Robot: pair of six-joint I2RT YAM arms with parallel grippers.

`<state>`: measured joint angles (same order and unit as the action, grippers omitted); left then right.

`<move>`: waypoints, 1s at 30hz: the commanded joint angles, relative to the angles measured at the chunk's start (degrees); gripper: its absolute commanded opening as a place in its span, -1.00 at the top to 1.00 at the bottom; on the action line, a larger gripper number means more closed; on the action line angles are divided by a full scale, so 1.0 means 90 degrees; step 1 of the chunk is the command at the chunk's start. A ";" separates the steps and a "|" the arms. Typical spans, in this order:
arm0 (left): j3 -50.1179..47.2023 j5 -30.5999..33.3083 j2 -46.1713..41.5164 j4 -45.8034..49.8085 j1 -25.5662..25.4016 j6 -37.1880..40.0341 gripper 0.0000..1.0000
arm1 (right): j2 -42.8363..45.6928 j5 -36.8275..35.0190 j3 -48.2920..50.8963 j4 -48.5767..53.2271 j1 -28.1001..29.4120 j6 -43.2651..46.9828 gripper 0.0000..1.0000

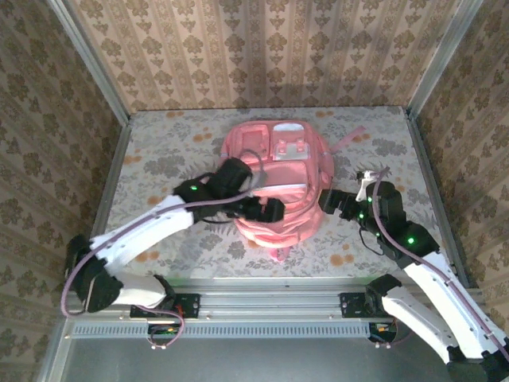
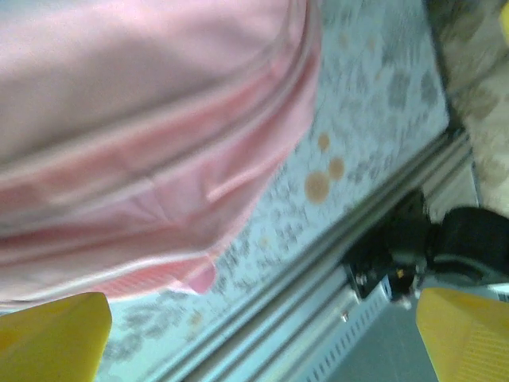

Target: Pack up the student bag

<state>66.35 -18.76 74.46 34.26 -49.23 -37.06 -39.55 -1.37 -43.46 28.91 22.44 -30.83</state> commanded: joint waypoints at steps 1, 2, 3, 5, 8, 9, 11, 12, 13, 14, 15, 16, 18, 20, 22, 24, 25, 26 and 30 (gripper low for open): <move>-0.0228 0.1175 -0.0671 -0.0146 0.1045 0.0738 -1.00 | 0.0166 -0.0721 -0.0030 -0.0578 -0.0022 0.0996 -1.00; -0.0489 0.1300 -0.0913 -0.0576 0.1398 0.0964 -1.00 | 0.0266 -0.0823 0.0203 -0.1116 -0.0022 0.1374 -1.00; -0.0867 0.1201 -0.1157 -0.1222 0.1702 0.1431 -1.00 | 0.0447 -0.0836 0.0465 -0.1754 -0.0022 0.1830 -1.00; -0.1634 0.1502 -0.1544 -0.2356 0.2055 0.2417 -1.00 | 0.0812 -0.0829 0.1066 -0.3030 -0.0015 0.2593 -1.00; -0.2930 0.2453 -0.1994 -0.4141 0.2235 0.3339 -1.00 | 0.1044 -0.0928 0.2041 -0.5128 -0.0032 0.3220 -1.00; -0.3357 0.2535 -0.2083 -0.4791 0.2330 0.3750 -1.00 | 0.0923 -0.0996 0.2189 -0.5522 -0.0029 0.3376 -1.00; -0.4067 0.2986 -0.2092 -0.5915 0.2738 0.4099 -1.00 | 0.0413 -0.1377 0.2207 -0.5831 -0.0036 0.3448 -1.00; -0.4290 0.2935 -0.2051 -0.6266 0.3068 0.4282 -1.00 | 0.0089 -0.1622 0.2268 -0.6117 -0.0050 0.3455 -1.00; -0.4369 0.2762 -0.1949 -0.6347 0.3396 0.4503 -1.00 | -0.0214 -0.1776 0.2344 -0.6404 -0.0081 0.3477 -1.00; -0.4372 0.2666 -0.1764 -0.6284 0.3792 0.4613 -1.00 | -0.0555 -0.1833 0.2414 -0.6716 -0.0167 0.3560 -1.00; -0.4400 0.2637 -0.1538 -0.6249 0.4189 0.4602 -1.00 | -0.0928 -0.1702 0.2418 -0.6889 -0.0298 0.3776 -1.00; -0.4440 0.2582 -0.1341 -0.6254 0.4566 0.4565 -1.00 | -0.1315 -0.1655 0.2382 -0.6985 -0.0413 0.3897 -1.00; -0.4667 0.2484 -0.0920 -0.6459 0.5265 0.4380 -1.00 | -0.2152 -0.1787 0.2338 -0.7402 -0.0735 0.3701 -1.00; -0.5002 0.2197 -0.0494 -0.7149 0.5779 0.3965 -1.00 | -0.2938 -0.1712 0.2353 -0.7704 -0.1090 0.3586 -1.00; -0.4944 0.1646 -0.0230 -0.7335 0.6127 0.3964 -1.00 | -0.3508 -0.1983 0.2272 -0.7845 -0.1532 0.3100 -1.00; -0.4920 0.1483 0.0060 -0.7808 0.6117 0.4036 -1.00 | -0.3528 -0.1234 0.1954 -0.6930 -0.2013 0.3201 -1.00; -0.4919 0.1542 0.0235 -0.8133 0.6114 0.3937 -1.00 | -0.3750 -0.1157 0.2094 -0.7438 -0.2106 0.3228 -1.00; -0.4960 0.1712 0.0419 -0.8484 0.6115 0.3728 -1.00 | -0.3871 -0.1415 0.2114 -0.7468 -0.2178 0.3031 -1.00; -0.4716 0.1602 0.0872 -0.8485 0.6013 0.3805 -1.00 | -0.4615 -0.1351 0.2864 -0.9262 -0.2759 0.2314 -1.00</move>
<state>21.93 -2.07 81.23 -37.63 5.63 -2.20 -76.86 -14.57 -21.76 -40.27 -0.27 -4.84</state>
